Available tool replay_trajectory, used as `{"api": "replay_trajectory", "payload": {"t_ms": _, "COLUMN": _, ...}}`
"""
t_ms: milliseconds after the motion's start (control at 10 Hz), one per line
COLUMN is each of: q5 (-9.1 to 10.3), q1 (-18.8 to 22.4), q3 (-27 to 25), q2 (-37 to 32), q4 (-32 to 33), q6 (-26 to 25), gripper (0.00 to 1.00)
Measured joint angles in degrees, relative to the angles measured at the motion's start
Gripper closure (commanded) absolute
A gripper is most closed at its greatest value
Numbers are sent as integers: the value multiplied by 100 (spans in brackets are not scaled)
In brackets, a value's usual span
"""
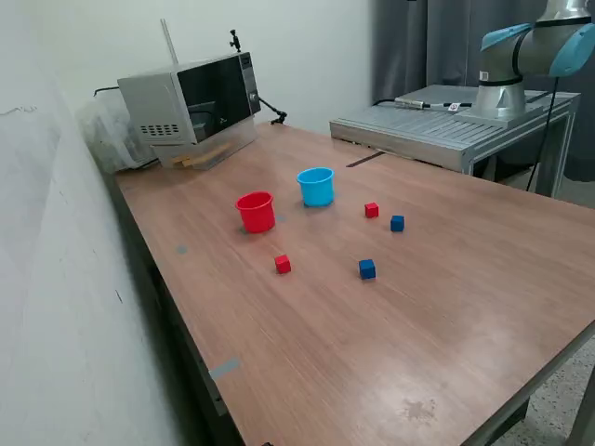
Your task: Place red objects in the red bin, and blue objects in the blue bin.
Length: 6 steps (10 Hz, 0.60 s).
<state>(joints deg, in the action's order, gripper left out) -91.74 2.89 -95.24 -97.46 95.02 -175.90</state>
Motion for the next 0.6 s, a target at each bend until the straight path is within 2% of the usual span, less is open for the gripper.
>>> {"api": "replay_trajectory", "payload": {"t_ms": 300, "q5": 109, "q1": 574, "q3": -36, "q2": 309, "q4": 428, "q6": -4, "gripper": 0}}
{"api": "replay_trajectory", "payload": {"t_ms": 600, "q5": 160, "q1": 715, "q3": -128, "q2": 913, "q4": 953, "q6": 19, "gripper": 0}}
